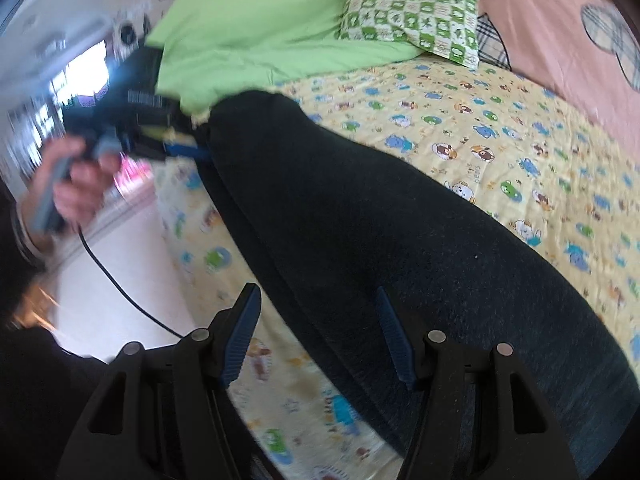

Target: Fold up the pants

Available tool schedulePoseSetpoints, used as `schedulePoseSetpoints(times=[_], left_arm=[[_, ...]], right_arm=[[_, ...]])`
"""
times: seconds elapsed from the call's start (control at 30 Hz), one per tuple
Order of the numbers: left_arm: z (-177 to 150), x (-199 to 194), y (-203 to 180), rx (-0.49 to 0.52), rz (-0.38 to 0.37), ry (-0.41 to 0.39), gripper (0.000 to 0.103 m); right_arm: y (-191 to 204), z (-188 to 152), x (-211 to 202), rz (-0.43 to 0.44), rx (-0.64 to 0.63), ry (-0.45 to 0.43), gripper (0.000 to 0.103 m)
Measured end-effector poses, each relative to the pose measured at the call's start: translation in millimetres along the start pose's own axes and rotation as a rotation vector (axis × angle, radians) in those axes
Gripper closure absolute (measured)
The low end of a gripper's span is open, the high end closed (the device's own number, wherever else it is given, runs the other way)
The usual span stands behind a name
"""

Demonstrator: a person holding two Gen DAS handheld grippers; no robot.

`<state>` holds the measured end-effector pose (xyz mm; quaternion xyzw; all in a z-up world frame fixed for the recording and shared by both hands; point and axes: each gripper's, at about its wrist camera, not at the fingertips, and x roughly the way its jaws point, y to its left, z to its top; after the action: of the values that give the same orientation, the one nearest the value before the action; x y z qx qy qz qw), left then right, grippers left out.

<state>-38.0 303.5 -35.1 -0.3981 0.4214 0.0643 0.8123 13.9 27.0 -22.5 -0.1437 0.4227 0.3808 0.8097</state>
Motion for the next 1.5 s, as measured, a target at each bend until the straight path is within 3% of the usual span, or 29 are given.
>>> schedulePoseSetpoints(times=[0.2,0.23,0.27,0.37,0.43,0.5,0.7,0.87,1.0,1.13,1.33,1.5], left_arm=[[7.0,6.9,0.8,-0.012,0.007,-0.030,0.057],[8.2,7.6,0.0,-0.008,0.018,-0.037,0.063],[9.1,8.1,-1.0,-0.002,0.027,-0.043,0.077],[9.7,5.6,-3.9,0.010,0.020,-0.051,0.095],[9.2,-2.1,-9.7,0.032,0.025,-0.072,0.096],[5.6,-14.9,-15.1,0.055,0.024,-0.092,0.097],[-6.9,-33.5,-9.4,0.078,0.033,-0.101,0.097],[-16.0,-18.4,0.4,0.075,0.096,-0.071,0.093],[-19.3,-27.5,-3.9,0.099,0.139,-0.111,0.085],[-19.2,-43.2,-1.5,0.102,0.202,-0.163,0.071],[-16.2,-45.9,16.7,0.029,0.186,-0.165,0.063],[-13.6,-39.6,25.2,-0.014,0.174,-0.152,0.058]], right_arm=[[8.7,-4.0,13.1,-0.105,-0.095,0.030,0.047],[8.0,-3.9,13.5,-0.115,-0.096,0.029,0.053],[6.5,-3.7,13.5,-0.128,-0.094,0.026,0.056],[0.4,-2.4,11.4,-0.127,-0.074,0.013,0.079],[-3.0,-0.8,6.1,-0.092,-0.044,-0.003,0.093],[-3.8,0.4,-2.5,-0.063,-0.029,-0.025,0.096],[1.6,1.8,-27.4,0.014,-0.013,-0.070,0.096],[4.3,-4.3,-12.6,0.029,-0.009,-0.005,0.095],[6.4,-5.9,-4.9,0.013,0.022,0.023,0.081],[0.1,-2.1,-18.2,0.039,0.062,-0.032,0.061],[-24.8,10.7,-37.3,0.048,0.181,-0.124,0.061],[-62.7,21.8,-37.0,-0.002,0.320,-0.141,0.061]])
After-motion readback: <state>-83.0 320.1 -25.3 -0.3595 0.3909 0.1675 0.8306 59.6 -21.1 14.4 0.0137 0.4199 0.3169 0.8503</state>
